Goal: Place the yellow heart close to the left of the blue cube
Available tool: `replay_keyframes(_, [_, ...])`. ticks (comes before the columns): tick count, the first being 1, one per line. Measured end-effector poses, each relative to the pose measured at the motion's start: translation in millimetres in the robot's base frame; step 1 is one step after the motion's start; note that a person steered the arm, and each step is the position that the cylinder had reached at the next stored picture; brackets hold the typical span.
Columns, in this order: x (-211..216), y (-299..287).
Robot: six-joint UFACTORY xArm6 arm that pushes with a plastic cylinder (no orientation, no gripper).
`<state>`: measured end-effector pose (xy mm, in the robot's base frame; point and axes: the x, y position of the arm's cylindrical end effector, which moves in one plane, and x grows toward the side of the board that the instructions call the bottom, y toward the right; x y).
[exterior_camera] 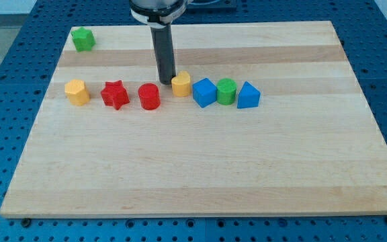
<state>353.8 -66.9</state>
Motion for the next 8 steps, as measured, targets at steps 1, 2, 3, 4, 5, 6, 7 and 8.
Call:
replay_keyframes(1, [-31.8, 15.0])
replay_keyframes(2, [-32.4, 31.4])
replay_keyframes(3, [-20.5, 28.4])
replay_keyframes(4, [-6.8, 21.3])
replay_keyframes(5, [7.7, 17.2])
replay_keyframes(6, [13.5, 11.8])
replay_keyframes(7, [12.6, 11.0])
replay_keyframes(8, [-11.1, 14.2])
